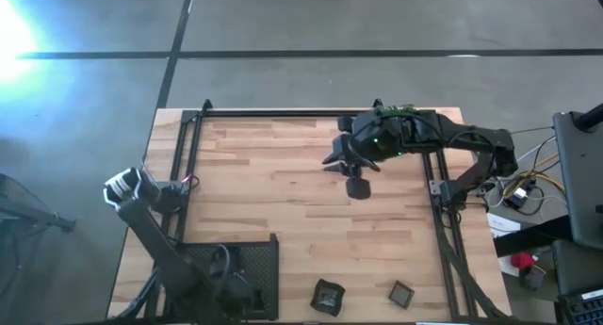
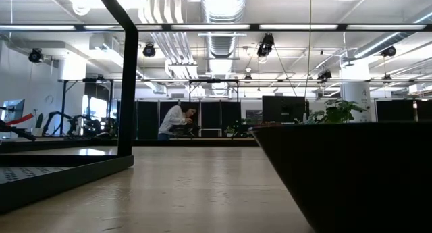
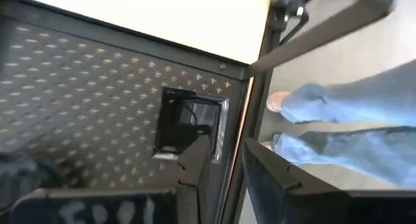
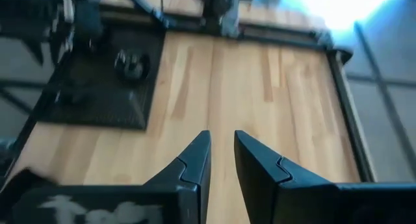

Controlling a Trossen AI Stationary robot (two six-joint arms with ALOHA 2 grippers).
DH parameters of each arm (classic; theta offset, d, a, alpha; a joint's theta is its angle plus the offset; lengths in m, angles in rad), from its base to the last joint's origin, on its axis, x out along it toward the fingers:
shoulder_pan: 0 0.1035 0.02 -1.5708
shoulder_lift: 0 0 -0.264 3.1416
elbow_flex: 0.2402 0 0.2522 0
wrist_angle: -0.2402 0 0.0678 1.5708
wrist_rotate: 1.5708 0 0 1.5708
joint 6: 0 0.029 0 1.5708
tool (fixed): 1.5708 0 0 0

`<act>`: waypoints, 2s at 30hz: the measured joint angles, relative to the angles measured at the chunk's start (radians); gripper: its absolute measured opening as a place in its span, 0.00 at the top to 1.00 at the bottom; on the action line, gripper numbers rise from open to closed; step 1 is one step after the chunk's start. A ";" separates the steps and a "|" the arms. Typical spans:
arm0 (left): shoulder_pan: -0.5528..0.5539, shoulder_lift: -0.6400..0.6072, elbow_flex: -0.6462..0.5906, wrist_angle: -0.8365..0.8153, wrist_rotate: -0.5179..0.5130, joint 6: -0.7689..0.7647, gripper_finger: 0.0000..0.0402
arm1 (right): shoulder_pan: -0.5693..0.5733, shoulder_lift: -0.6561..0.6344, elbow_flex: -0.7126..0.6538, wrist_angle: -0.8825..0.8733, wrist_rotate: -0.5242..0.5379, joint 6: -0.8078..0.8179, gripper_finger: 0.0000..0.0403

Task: Pick & Place Mini shaped plates
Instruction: Stack the black distorted square plate on the black distorted square plate on the shelf

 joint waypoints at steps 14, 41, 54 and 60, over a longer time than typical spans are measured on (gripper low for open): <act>-0.004 -0.262 0.000 -0.186 -0.490 0.015 0.79 | 0.216 -0.023 -0.071 -0.255 -0.037 0.219 0.84; 0.035 -0.375 -0.001 -0.317 -0.730 0.244 0.79 | 0.479 -0.021 -0.688 0.403 -0.056 0.572 0.84; 0.040 -0.375 -0.001 -0.328 -0.722 0.241 0.79 | 0.536 0.160 -0.846 0.814 -0.098 0.678 0.84; 0.041 -0.377 -0.001 -0.331 -0.718 0.241 0.79 | 0.546 0.225 -0.844 0.873 -0.104 0.690 0.84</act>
